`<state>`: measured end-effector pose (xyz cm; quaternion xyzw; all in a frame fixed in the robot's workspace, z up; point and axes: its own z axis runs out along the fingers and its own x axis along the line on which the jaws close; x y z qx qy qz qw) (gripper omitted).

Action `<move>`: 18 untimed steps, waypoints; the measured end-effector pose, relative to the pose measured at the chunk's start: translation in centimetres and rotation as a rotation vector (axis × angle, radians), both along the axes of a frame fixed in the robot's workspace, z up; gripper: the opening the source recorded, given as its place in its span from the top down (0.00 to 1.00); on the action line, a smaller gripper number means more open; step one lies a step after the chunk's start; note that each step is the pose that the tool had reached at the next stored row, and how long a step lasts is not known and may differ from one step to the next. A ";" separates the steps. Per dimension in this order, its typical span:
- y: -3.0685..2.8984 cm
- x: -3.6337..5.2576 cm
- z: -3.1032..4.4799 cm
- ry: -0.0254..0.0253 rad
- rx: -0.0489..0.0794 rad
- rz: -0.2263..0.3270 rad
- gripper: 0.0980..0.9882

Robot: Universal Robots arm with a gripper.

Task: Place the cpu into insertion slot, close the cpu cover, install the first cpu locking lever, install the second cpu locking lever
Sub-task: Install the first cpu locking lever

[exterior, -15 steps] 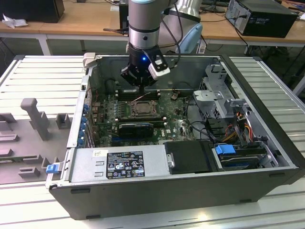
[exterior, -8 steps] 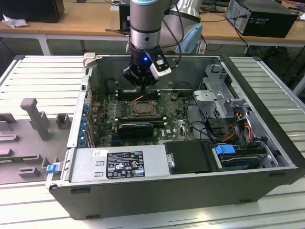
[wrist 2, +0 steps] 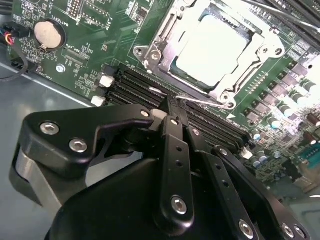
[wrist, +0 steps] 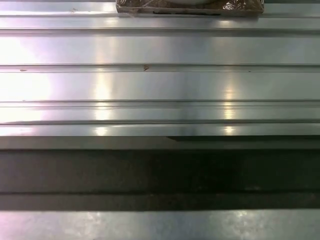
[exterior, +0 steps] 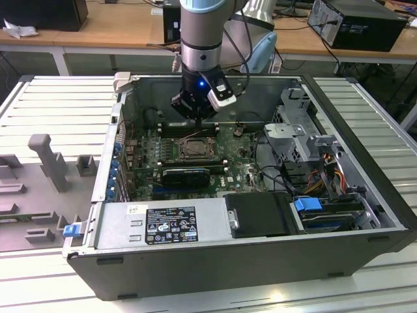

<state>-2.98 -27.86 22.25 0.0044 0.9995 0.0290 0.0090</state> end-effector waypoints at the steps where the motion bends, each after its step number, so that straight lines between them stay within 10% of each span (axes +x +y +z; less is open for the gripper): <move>1: -0.08 0.00 -0.03 -0.0005 0.000 0.000 0.99; 18: -0.21 0.97 -1.48 -0.0027 0.000 0.013 0.99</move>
